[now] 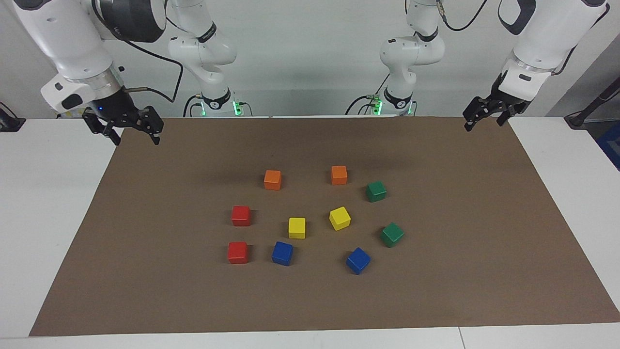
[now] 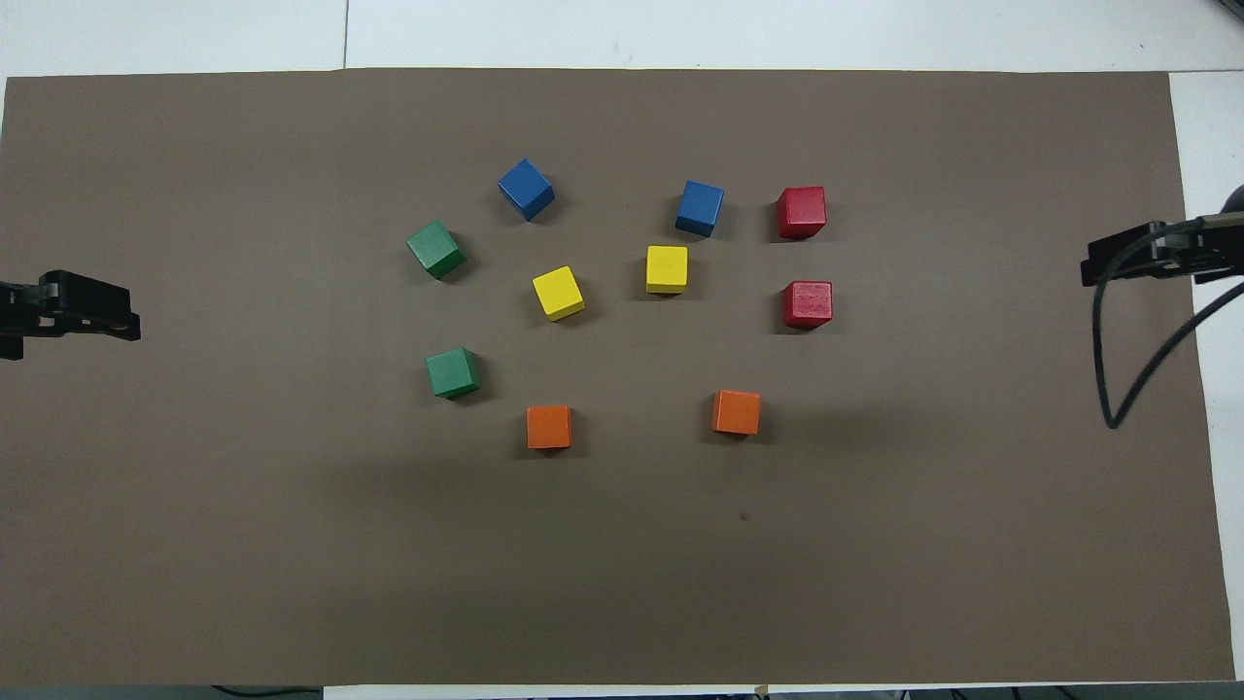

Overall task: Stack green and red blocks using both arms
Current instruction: 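Reach the right gripper to the red block nearer the robot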

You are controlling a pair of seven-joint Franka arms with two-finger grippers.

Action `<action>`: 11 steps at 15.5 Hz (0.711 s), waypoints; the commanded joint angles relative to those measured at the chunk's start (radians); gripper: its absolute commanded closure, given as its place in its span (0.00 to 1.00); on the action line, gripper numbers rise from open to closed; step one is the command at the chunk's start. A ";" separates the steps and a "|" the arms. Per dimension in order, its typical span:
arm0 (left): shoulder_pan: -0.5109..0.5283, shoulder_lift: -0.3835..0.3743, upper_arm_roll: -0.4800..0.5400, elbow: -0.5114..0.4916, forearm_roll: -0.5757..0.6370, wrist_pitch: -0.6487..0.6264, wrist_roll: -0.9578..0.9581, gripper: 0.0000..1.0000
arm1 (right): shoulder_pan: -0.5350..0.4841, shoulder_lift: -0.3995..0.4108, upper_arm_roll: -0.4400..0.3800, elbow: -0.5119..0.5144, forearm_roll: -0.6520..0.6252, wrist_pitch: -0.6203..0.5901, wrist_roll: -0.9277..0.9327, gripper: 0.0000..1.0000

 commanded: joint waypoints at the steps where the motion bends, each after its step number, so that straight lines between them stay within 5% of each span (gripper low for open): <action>1: 0.014 -0.018 -0.005 -0.012 -0.014 -0.010 0.006 0.00 | 0.062 0.023 0.006 -0.076 0.009 0.097 0.121 0.00; 11: 0.014 -0.018 -0.005 -0.012 -0.014 -0.010 0.006 0.00 | 0.148 0.160 0.006 -0.093 0.009 0.217 0.322 0.00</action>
